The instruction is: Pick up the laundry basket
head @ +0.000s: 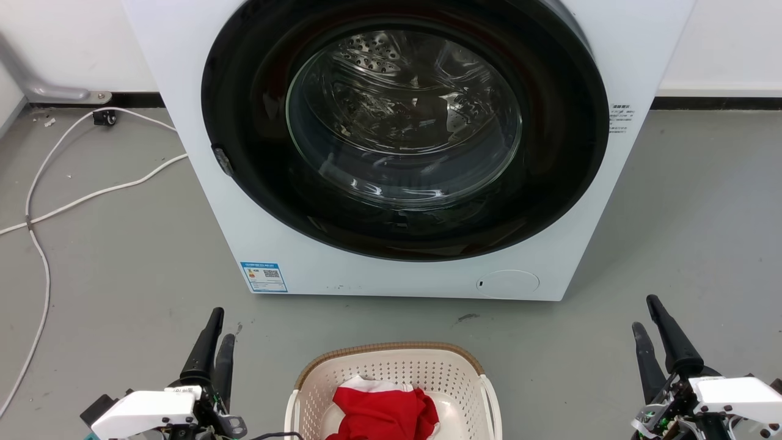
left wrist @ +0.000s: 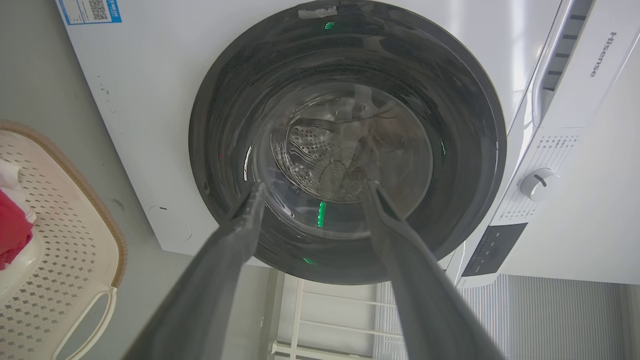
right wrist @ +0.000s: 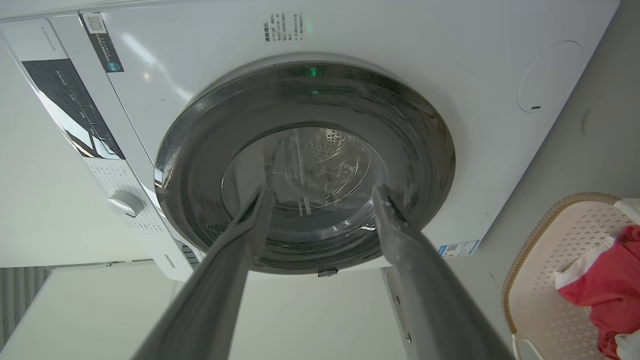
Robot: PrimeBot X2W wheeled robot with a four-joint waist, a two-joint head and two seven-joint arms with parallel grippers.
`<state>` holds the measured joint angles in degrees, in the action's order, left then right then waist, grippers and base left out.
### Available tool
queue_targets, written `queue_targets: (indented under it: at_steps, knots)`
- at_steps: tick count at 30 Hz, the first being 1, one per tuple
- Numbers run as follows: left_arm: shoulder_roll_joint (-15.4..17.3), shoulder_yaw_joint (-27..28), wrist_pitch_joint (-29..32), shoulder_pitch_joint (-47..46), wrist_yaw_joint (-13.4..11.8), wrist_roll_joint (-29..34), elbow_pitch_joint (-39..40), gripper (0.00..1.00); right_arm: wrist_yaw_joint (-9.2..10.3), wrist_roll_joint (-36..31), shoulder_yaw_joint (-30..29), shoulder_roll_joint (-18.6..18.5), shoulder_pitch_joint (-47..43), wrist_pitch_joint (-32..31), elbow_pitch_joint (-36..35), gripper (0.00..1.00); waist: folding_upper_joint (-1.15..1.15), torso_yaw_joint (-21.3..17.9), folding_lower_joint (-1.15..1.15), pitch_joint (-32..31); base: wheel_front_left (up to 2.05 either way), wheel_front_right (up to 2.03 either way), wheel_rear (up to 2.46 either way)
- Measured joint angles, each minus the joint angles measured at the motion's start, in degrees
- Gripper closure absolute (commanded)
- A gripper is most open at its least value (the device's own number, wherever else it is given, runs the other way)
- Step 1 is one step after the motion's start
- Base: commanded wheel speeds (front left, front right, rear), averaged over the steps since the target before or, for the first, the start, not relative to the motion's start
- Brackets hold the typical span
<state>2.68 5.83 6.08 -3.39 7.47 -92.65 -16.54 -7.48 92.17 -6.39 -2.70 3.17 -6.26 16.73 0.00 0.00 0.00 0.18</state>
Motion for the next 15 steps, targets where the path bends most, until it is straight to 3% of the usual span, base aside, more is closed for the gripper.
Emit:
queue_targets:
  at_steps: [6,15]
  knots:
    - [0.0,0.1,-1.4,0.1,0.0,2.2,1.0,0.00,0.00,-2.9,0.0,0.0,-0.1,1.3,-0.5,0.00,0.00,0.0,0.00,0.1,0.00,0.00,0.00]
    - [0.0,0.5,-3.8,0.1,-0.9,11.2,3.9,0.00,0.00,-15.2,0.2,0.0,-0.3,3.8,-4.3,0.00,0.00,0.0,0.00,0.4,0.00,0.00,0.00]
